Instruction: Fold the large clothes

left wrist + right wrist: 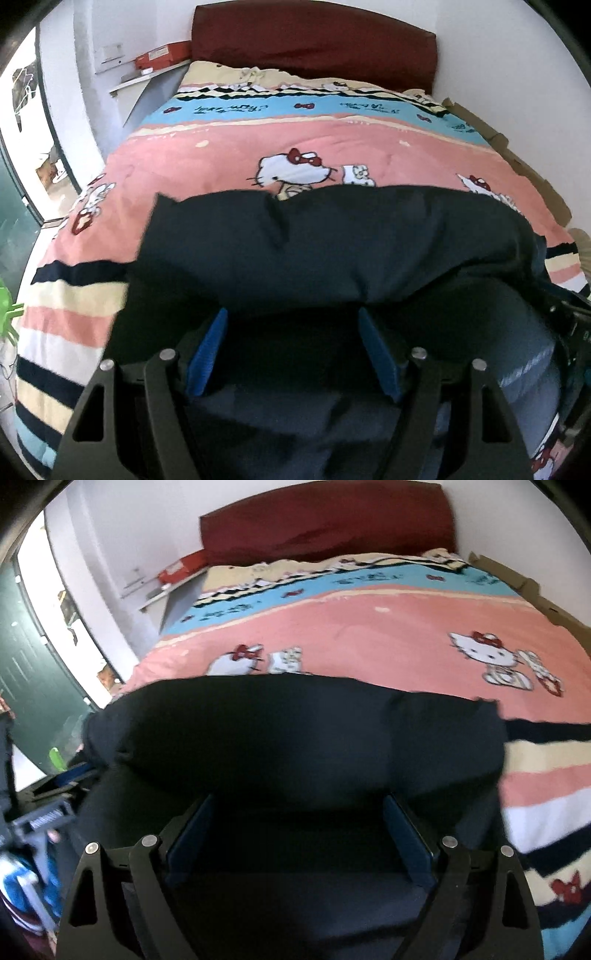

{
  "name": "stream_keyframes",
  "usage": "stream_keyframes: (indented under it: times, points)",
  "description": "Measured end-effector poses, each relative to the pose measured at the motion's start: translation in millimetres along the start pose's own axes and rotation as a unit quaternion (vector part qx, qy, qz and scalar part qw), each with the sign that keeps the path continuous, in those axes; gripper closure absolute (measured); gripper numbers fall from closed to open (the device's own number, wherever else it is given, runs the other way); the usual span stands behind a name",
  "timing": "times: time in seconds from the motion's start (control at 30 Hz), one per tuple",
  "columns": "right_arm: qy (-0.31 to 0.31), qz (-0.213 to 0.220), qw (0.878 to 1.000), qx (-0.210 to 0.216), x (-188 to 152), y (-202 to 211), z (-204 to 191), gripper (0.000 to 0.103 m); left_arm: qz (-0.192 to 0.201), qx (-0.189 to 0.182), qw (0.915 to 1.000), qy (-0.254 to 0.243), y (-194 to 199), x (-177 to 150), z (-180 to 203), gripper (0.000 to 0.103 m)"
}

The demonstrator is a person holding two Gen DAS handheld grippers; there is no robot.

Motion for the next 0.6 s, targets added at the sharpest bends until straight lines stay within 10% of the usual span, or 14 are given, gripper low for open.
stream_keyframes:
  times: [0.4, 0.6]
  points:
    - [-0.051, 0.020, 0.997, -0.058, -39.5, 104.9, 60.8, 0.012, 0.018, 0.027, 0.9986, 0.041, 93.5, -39.7, -70.2, 0.031]
    - [-0.081, 0.044, 0.995, -0.046, -57.6, 160.9, 73.7, 0.006, 0.003, -0.039, 0.9950, 0.092, 134.0, -61.6, -127.4, 0.031]
Point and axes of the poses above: each gripper's, at about its wrist camera, not at the fingertips, and y roughly against the way its jaws point, z to its right, x to its top, the point moved 2 cm from there along -y, roughly the way its jaws point, and after that the axes turned 3 degrees about x, right-handed, at the moved point
